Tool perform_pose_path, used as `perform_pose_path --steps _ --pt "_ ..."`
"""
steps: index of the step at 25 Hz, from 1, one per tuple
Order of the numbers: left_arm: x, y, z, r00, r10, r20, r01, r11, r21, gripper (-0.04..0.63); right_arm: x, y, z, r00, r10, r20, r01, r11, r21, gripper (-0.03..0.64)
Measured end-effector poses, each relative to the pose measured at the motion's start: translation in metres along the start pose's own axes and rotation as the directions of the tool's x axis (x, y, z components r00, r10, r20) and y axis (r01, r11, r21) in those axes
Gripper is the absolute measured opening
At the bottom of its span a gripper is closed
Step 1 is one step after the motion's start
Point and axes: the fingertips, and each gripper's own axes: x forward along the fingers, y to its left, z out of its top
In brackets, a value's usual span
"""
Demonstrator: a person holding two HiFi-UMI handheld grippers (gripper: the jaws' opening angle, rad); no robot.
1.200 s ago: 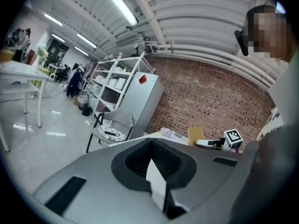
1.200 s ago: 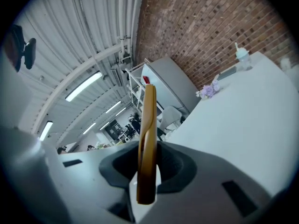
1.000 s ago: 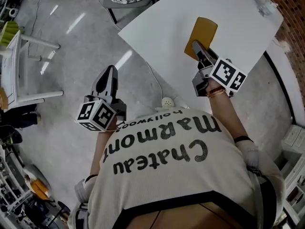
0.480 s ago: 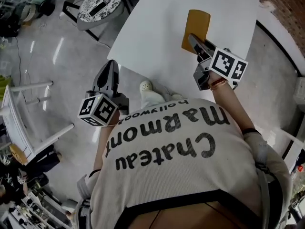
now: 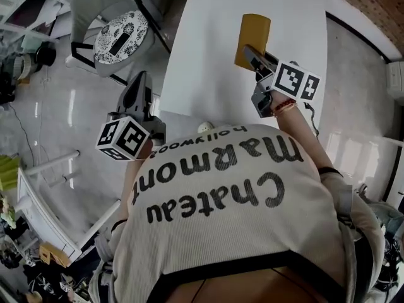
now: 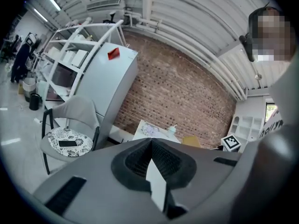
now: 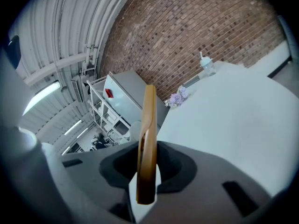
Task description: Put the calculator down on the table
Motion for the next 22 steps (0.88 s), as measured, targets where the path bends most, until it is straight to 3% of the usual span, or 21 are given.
perform_pose_path --steps 9,17,22 --pt "0.016 0.053 0.023 0.997 -0.074 -0.033 0.074 0.997 0.005 0.002 0.057 0.009 -0.029 0.998 -0.069 -0.006 0.069 0.997 0.032 0.091" --pt "0.018 0.07 0.026 0.998 -0.058 -0.034 0.057 0.998 -0.02 0.002 0.107 0.021 -0.074 0.982 -0.041 -0.186 0.043 0.999 0.007 0.091" --pt "0.013 0.072 0.029 0.999 -0.039 -0.034 0.038 0.999 -0.033 0.002 0.121 0.022 -0.088 0.968 -0.035 -0.25 0.049 0.998 0.047 0.091"
